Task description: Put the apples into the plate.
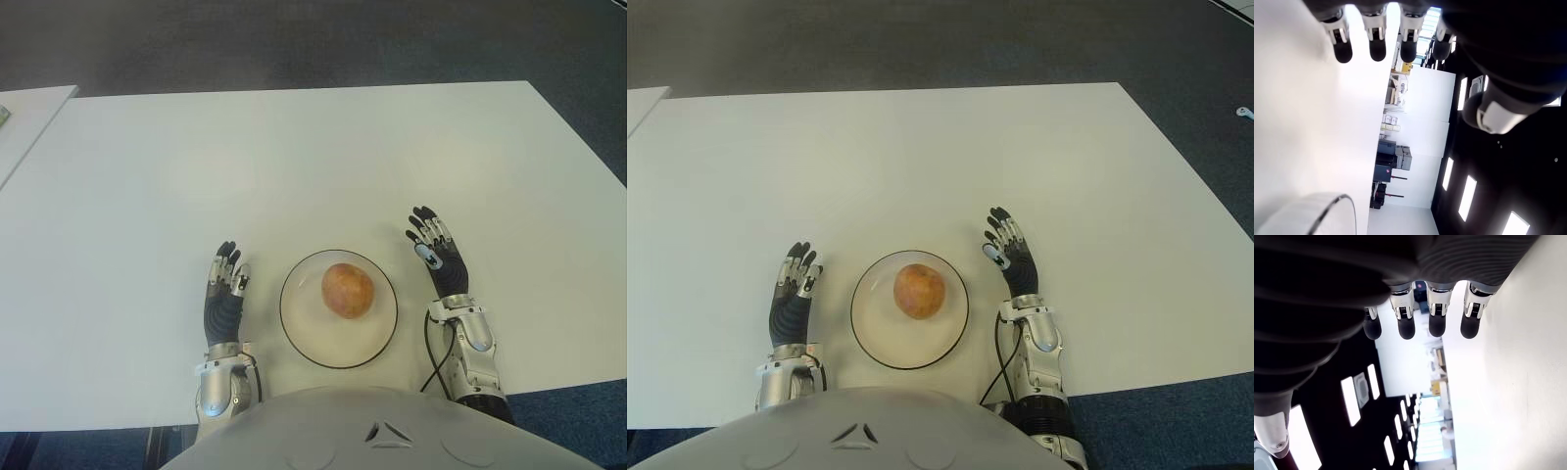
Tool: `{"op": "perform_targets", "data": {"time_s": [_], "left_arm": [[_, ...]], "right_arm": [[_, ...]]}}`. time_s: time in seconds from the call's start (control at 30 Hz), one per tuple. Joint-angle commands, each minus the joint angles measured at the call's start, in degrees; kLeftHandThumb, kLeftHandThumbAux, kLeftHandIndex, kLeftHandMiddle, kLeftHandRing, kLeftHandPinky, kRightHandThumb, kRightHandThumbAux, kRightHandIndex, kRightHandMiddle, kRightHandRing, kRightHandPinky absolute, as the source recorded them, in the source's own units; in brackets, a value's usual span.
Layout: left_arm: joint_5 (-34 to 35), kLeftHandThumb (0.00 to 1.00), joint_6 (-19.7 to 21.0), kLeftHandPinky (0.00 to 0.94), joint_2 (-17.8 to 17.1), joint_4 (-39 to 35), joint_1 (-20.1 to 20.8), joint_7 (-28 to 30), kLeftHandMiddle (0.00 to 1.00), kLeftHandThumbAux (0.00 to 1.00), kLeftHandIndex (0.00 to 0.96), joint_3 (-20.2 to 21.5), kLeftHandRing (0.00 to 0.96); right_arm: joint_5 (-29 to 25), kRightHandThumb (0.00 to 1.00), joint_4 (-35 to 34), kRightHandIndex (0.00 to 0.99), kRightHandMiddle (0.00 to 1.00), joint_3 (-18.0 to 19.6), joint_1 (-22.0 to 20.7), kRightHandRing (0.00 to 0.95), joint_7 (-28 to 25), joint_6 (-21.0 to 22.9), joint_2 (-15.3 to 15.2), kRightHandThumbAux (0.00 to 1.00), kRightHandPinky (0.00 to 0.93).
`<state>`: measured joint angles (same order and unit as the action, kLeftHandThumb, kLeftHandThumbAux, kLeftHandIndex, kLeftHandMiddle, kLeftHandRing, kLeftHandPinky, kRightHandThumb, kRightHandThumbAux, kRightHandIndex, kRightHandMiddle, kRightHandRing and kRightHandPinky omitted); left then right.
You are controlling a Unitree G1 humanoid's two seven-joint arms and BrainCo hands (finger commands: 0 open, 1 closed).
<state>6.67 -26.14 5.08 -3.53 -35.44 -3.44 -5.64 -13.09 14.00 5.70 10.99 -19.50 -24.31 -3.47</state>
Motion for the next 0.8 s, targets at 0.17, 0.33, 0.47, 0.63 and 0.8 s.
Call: {"op": "perform_targets", "data": {"time_s": [0.17, 0.33, 0.47, 0.63, 0.8], "left_arm": [[1.0, 0.222, -0.4, 0.0, 1.2, 0.8, -1.0, 1.0, 0.0, 0.471, 0.067, -0.3, 0.0], [1.2, 0.225, -0.4, 0.0, 1.3, 1.0, -0.7, 1.2, 0.0, 0.458, 0.073, -0.3, 0.0], [1.1, 0.223, -0.5, 0.0, 1.5, 1.1, -0.6, 1.1, 0.0, 0.455, 0.075, -0.2, 0.0], [0.7, 0.222, -0.6, 0.0, 1.6, 1.0, -0.4, 0.9, 0.0, 0.463, 0.075, -0.3, 0.0], [0.8, 0.218, -0.3, 0.0, 1.6, 1.0, -0.1, 0.9, 0.0, 0.482, 0.076, -0.4, 0.0]], "right_arm": [[-0.3, 0.189, 1.9, 0.039, 0.07, -0.1, 1.3, 0.038, -0.1, 2.4, 0.0, 0.57, 0.07], [-0.8, 0.201, 2.0, 0.051, 0.078, 0.0, 1.0, 0.046, -0.2, 2.8, 0.2, 0.573, 0.079], [-1.1, 0.208, 1.9, 0.057, 0.084, 0.1, 0.8, 0.052, -0.2, 3.0, 0.2, 0.574, 0.085], [-1.0, 0.205, 1.8, 0.06, 0.086, 0.2, 0.6, 0.055, -0.1, 3.2, 0.1, 0.576, 0.085], [-0.8, 0.2, 1.8, 0.065, 0.088, 0.3, 0.3, 0.057, 0.0, 3.4, -0.1, 0.572, 0.088]]}}
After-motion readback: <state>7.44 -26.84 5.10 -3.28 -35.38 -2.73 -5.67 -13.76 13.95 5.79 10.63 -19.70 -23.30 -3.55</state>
